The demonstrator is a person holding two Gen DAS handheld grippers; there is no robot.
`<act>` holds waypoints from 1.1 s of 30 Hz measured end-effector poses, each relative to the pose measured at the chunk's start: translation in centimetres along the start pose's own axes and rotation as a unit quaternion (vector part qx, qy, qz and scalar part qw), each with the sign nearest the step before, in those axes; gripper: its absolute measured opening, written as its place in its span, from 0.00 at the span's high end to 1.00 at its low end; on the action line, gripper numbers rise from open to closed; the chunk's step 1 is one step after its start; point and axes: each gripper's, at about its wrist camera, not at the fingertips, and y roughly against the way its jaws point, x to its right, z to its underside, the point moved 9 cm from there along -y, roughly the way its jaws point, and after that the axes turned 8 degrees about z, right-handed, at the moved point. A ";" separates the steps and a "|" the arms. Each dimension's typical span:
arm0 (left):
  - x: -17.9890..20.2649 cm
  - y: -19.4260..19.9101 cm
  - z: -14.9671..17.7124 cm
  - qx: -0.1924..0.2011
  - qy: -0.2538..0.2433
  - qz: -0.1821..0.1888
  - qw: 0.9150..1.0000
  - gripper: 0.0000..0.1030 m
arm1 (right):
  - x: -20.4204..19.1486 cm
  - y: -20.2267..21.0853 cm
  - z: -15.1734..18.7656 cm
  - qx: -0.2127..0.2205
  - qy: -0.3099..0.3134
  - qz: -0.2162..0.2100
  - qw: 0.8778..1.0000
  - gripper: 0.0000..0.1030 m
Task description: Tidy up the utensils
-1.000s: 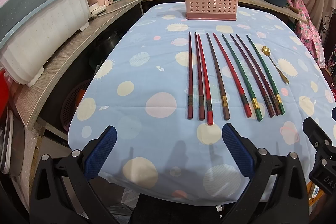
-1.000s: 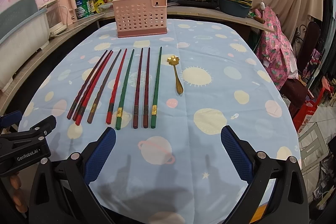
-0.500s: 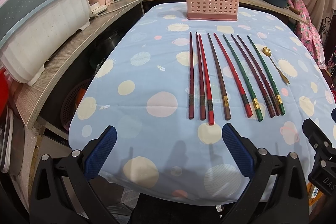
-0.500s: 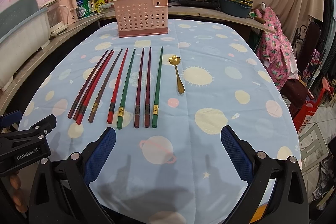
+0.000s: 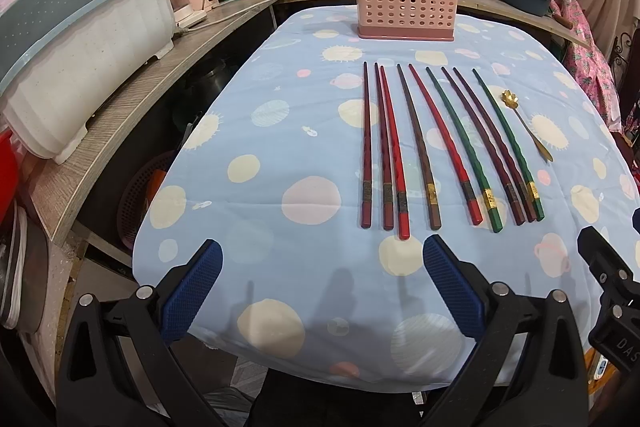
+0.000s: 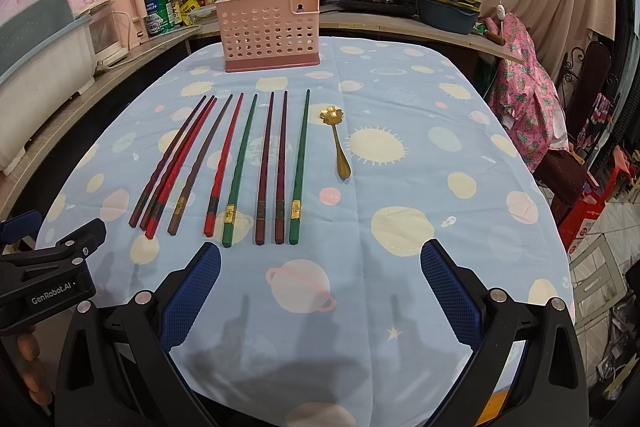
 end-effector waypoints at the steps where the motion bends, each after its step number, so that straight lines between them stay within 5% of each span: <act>1: 0.0 0.0 0.0 0.000 0.000 0.000 1.000 0.07 | -0.1 0.0 0.0 0.000 0.000 0.000 1.000 0.06; 20: -0.6 -0.5 -0.1 -0.009 0.017 0.014 1.000 0.07 | -0.2 0.0 0.2 -0.001 -0.005 -0.003 1.000 0.06; 33: -2.0 -4.4 -1.3 -0.026 0.039 0.030 0.998 0.13 | 1.0 -2.2 -0.2 -0.015 -0.019 -0.007 1.000 0.07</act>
